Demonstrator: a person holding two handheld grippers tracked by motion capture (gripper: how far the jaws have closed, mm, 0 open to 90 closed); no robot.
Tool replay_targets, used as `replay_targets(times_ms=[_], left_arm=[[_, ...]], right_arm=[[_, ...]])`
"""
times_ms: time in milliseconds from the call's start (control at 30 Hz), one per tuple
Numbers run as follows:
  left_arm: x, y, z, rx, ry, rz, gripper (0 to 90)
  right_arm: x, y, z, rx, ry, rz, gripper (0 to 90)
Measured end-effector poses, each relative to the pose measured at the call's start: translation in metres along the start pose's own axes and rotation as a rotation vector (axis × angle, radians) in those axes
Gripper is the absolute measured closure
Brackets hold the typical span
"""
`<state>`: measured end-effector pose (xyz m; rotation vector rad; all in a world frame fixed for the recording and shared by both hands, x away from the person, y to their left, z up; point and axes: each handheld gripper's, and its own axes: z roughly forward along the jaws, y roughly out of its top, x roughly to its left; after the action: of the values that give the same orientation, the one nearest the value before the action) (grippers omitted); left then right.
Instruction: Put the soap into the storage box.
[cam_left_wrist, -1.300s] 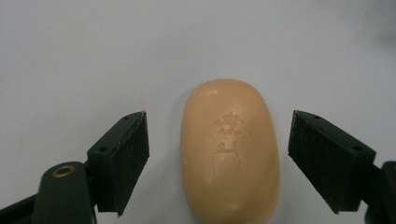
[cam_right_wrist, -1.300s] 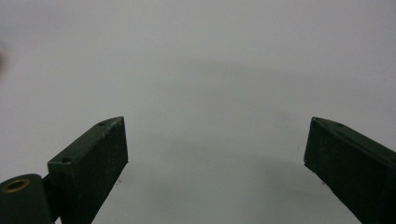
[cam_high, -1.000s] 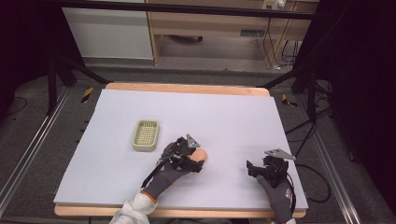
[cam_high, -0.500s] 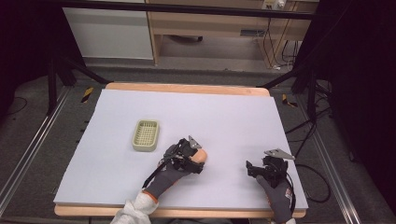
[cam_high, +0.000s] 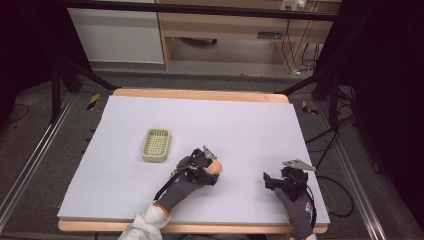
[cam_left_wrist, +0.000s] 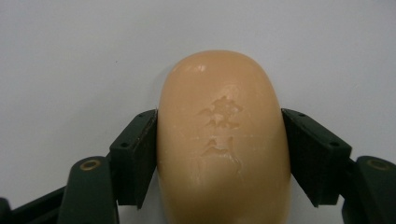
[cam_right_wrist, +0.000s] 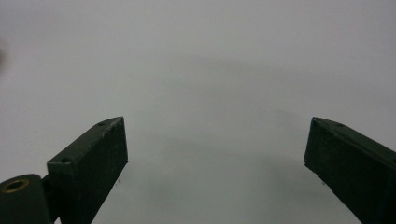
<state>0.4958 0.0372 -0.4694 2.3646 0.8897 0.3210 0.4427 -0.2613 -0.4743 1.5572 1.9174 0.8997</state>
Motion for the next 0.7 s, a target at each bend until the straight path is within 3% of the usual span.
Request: replay_targets(times_ms=[500, 700], left_arm=[[-0.001, 0.002, -0.001, 0.014, 0.011, 0.0, 31.4], [0.001, 0.002, -0.011, -0.006, 0.011, -0.004, 31.4]], right_arm=[[0.0, 0.0, 0.0, 0.002, 0.001, 0.001, 6.3], [0.0, 0.0, 0.0, 0.002, 0.0, 0.005, 6.3]])
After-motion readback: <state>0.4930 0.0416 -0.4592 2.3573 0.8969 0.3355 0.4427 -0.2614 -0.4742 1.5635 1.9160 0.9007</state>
